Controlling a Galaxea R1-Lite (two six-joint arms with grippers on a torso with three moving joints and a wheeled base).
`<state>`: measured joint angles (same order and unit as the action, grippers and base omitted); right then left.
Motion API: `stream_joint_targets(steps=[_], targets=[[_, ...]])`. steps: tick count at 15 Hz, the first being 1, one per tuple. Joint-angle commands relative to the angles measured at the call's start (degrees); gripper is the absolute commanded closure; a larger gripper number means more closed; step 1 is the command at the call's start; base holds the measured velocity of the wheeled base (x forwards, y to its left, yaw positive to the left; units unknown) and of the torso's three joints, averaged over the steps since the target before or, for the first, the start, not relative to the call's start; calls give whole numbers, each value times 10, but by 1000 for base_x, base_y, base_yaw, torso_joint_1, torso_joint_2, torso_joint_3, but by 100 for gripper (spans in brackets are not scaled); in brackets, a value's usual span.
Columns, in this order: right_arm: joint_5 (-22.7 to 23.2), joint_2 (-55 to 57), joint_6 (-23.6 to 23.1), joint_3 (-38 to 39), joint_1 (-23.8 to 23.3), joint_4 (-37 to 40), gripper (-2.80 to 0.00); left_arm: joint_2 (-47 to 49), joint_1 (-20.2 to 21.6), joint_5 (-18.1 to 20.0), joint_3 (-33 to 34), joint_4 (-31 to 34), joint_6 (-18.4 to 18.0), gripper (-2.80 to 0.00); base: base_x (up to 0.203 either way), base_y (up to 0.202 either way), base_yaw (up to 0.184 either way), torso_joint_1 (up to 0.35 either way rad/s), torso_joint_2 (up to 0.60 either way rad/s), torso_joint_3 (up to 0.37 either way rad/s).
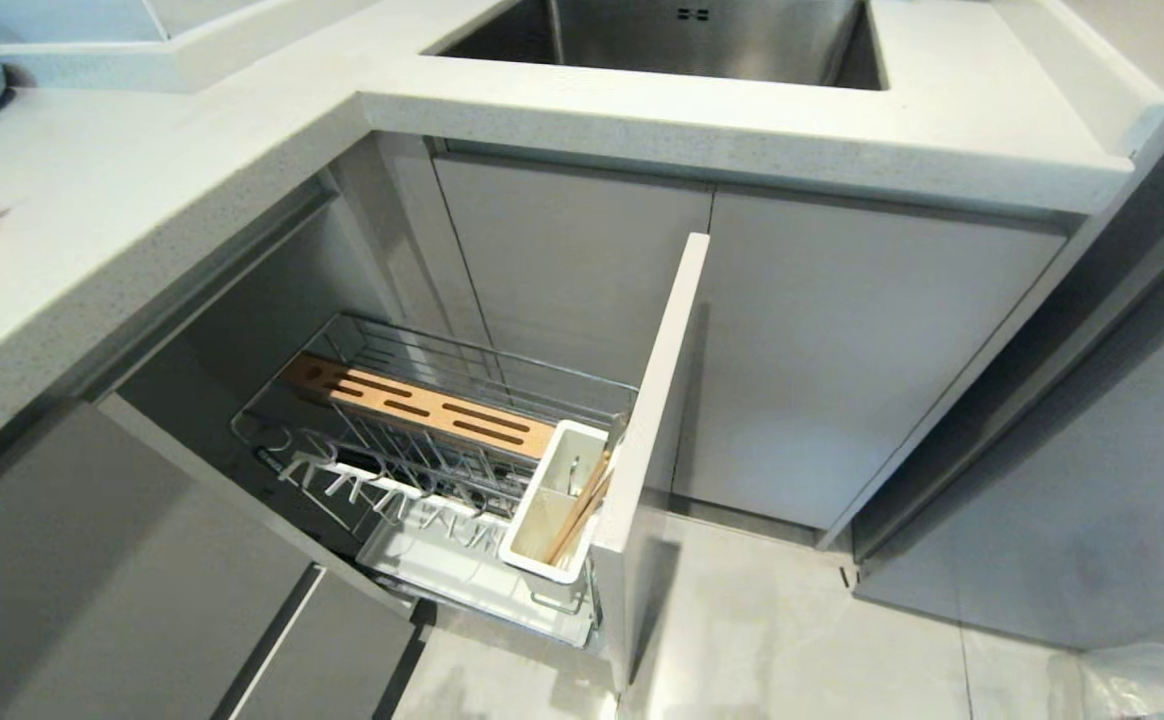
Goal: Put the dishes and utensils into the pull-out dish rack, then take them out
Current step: Pick up the bowl and place it in the cupboard
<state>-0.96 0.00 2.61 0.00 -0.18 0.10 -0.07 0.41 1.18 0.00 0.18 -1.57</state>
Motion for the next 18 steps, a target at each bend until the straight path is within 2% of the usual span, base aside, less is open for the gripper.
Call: stream_joint_targets(steps=[1,7,9,12,15,18], targets=[[0,0,0,1,0,0,0,0,0,0,0,0,0,0,0,0,0,0,1,-138],[0,0,-1,1,0,0,0,0,0,0,-2,-6,-5,0,0,0,0,0,3,-18],[0,0,0,1,0,0,0,0,0,1,-35,-59,-12,0,0,0,0,0,0,0],[0,0,0,1,0,0,0,3,0,2,-154,-62,-40,0,0,0,0,0,0,0],[0,0,0,1,0,0,0,30,0,3,-338,20,-70,0,0,0,0,0,0,0],[0,0,0,1,0,0,0,125,9,-14,-559,119,-84,0,0,0,0,0,0,0]])
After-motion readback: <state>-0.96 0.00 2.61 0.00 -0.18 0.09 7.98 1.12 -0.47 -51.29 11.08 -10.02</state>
